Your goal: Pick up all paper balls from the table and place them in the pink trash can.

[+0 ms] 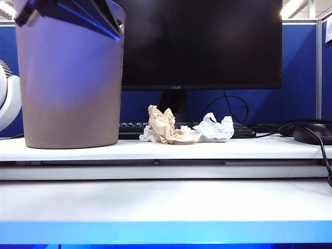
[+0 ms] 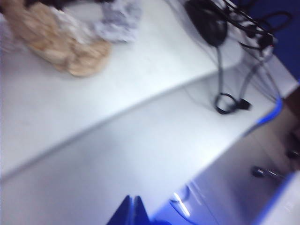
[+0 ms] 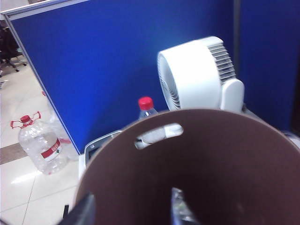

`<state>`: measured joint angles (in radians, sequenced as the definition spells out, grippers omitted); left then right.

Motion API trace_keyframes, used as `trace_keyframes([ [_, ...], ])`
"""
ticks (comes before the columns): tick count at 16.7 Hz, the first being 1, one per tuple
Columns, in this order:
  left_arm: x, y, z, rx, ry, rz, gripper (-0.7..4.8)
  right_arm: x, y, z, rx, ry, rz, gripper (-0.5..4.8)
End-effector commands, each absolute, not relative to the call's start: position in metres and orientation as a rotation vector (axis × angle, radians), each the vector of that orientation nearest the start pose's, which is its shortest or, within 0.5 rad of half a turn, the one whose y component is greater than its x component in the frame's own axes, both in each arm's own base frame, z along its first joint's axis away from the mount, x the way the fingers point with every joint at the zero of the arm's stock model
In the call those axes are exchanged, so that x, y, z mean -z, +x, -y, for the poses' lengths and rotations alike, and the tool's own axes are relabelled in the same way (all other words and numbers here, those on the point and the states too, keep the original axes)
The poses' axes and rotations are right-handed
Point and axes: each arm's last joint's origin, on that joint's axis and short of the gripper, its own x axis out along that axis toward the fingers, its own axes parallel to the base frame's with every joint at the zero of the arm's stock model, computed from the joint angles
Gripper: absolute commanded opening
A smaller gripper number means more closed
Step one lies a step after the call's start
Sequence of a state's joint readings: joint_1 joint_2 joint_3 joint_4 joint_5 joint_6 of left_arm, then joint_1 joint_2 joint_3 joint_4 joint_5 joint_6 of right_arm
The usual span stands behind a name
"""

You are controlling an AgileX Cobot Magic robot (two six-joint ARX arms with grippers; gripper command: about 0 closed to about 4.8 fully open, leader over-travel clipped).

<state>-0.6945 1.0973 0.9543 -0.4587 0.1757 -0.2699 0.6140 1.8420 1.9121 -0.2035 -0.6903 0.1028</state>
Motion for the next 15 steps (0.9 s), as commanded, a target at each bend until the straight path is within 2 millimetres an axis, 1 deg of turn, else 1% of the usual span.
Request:
trace_keyframes([
  [1,-0.303,0.195,0.168,0.760,-0.104,-0.618,0.17,-0.449,0.322,-0.222,-1.210,0.079,-0.204,2.79],
  [3,-0.294,0.212,0.187,0.778,-0.156,-0.560,0.17,-0.463,0.315,-0.187,-1.076,0.021,-0.205,2.68],
  [4,-0.289,0.216,0.198,0.798,-0.158,-0.539,0.18,-0.470,0.309,-0.171,-0.999,-0.007,-0.211,2.68],
  [5,-0.283,0.222,0.209,0.817,-0.165,-0.508,0.25,-0.479,0.297,-0.147,-0.894,-0.047,-0.234,2.70],
  [6,-0.276,0.228,0.218,0.825,-0.166,-0.483,0.31,-0.483,0.288,-0.131,-0.830,-0.071,-0.261,2.70],
  [7,-0.259,0.236,0.233,0.793,-0.155,-0.471,0.81,-0.488,0.268,-0.106,-0.718,-0.113,-0.330,2.71],
  [8,-0.242,0.245,0.239,0.719,-0.136,-0.478,1.64,-0.489,0.252,-0.088,-0.616,-0.159,-0.394,2.75],
  [9,-0.230,0.251,0.243,0.671,-0.118,-0.486,2.28,-0.488,0.243,-0.081,-0.559,-0.179,-0.433,2.75],
  [10,-0.209,0.260,0.249,0.609,-0.096,-0.498,3.12,-0.482,0.229,-0.073,-0.491,-0.215,-0.509,2.75],
  [11,-0.196,0.265,0.252,0.561,-0.082,-0.502,3.53,-0.475,0.221,-0.070,-0.455,-0.233,-0.580,2.75],
  [12,-0.189,0.268,0.253,0.538,-0.076,-0.499,3.78,-0.468,0.218,-0.069,-0.452,-0.239,-0.630,2.75],
  [13,-0.184,0.270,0.254,0.496,-0.082,-0.497,3.82,-0.456,0.216,-0.069,-0.451,-0.241,-0.691,2.76],
  [15,-0.185,0.276,0.255,0.426,-0.096,-0.399,3.82,-0.427,0.220,-0.070,-0.456,-0.247,-0.808,2.75],
])
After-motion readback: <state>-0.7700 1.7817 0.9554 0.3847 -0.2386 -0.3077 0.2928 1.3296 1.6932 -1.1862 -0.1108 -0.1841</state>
